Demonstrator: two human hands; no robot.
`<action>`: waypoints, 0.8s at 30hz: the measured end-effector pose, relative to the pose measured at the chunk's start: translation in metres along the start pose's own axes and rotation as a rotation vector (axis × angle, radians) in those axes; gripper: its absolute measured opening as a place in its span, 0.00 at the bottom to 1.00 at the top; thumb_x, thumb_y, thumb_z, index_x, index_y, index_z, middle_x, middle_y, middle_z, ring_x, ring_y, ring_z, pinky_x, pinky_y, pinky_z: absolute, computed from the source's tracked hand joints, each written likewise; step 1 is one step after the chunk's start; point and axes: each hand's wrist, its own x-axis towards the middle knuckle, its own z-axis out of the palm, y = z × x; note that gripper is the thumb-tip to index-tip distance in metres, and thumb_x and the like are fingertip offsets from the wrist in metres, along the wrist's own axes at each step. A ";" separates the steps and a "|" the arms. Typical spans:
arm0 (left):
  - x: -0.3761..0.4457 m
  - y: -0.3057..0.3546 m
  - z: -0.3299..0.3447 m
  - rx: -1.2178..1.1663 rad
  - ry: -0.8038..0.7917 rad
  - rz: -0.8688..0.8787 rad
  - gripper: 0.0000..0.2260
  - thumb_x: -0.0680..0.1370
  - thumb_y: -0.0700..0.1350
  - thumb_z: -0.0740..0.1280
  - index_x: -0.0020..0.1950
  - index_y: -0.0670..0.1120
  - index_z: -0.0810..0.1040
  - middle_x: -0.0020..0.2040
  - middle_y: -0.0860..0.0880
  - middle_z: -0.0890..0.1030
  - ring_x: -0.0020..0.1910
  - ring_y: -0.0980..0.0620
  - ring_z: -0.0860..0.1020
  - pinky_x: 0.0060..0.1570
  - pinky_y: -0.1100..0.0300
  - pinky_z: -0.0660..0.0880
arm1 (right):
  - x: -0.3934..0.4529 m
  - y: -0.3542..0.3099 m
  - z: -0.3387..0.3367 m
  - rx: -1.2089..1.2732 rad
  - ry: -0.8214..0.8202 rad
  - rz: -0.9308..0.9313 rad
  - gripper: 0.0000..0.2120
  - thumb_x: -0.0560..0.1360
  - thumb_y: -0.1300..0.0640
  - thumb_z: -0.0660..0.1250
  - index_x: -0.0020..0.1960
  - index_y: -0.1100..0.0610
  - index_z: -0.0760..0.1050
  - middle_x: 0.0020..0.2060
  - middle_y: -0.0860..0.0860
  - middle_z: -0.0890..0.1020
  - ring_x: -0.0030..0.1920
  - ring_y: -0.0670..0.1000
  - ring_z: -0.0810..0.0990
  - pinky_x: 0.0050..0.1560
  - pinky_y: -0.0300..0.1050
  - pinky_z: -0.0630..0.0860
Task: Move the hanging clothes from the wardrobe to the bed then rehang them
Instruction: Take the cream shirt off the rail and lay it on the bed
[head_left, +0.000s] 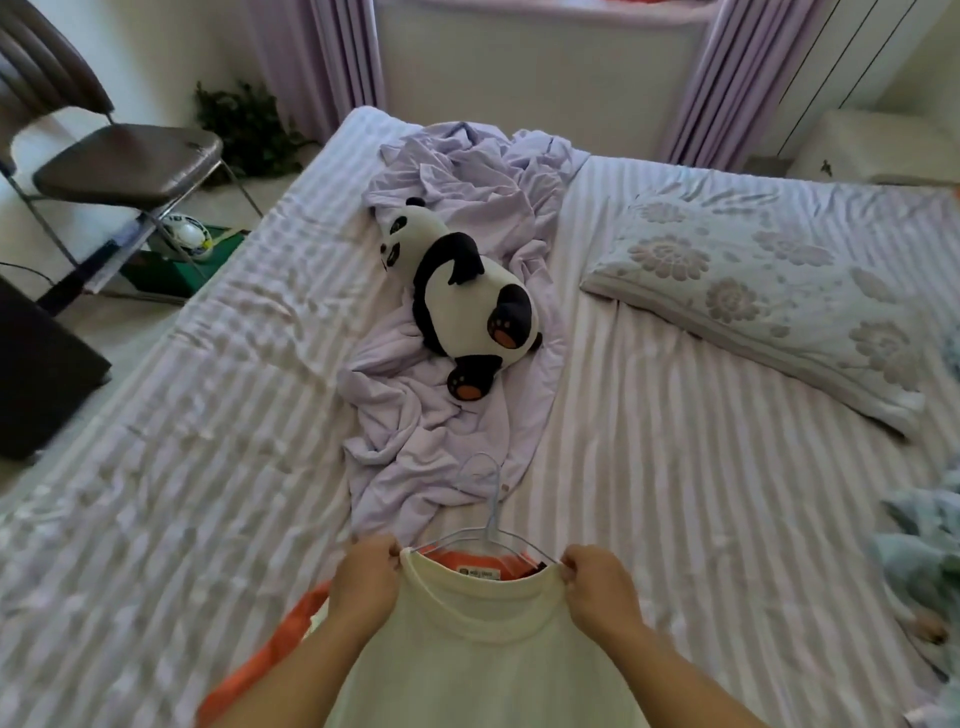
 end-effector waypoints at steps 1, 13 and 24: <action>0.008 -0.003 0.010 -0.011 -0.013 0.004 0.09 0.76 0.37 0.64 0.37 0.48 0.74 0.40 0.46 0.80 0.41 0.46 0.77 0.38 0.56 0.69 | 0.009 0.005 0.007 -0.011 -0.013 0.006 0.09 0.77 0.59 0.60 0.39 0.51 0.71 0.42 0.49 0.76 0.46 0.52 0.77 0.41 0.45 0.71; 0.039 -0.025 0.058 -0.054 0.004 -0.011 0.06 0.76 0.38 0.67 0.41 0.44 0.72 0.43 0.44 0.76 0.43 0.44 0.75 0.40 0.54 0.69 | 0.056 0.018 0.039 -0.017 -0.108 0.042 0.11 0.74 0.61 0.63 0.51 0.56 0.83 0.48 0.54 0.84 0.50 0.54 0.81 0.49 0.44 0.76; 0.013 0.026 -0.024 0.099 -0.039 0.170 0.16 0.76 0.45 0.68 0.64 0.45 0.75 0.61 0.45 0.75 0.57 0.44 0.76 0.50 0.55 0.72 | 0.011 -0.032 -0.048 -0.045 -0.068 -0.146 0.17 0.75 0.48 0.68 0.63 0.48 0.76 0.60 0.46 0.79 0.59 0.48 0.77 0.59 0.43 0.74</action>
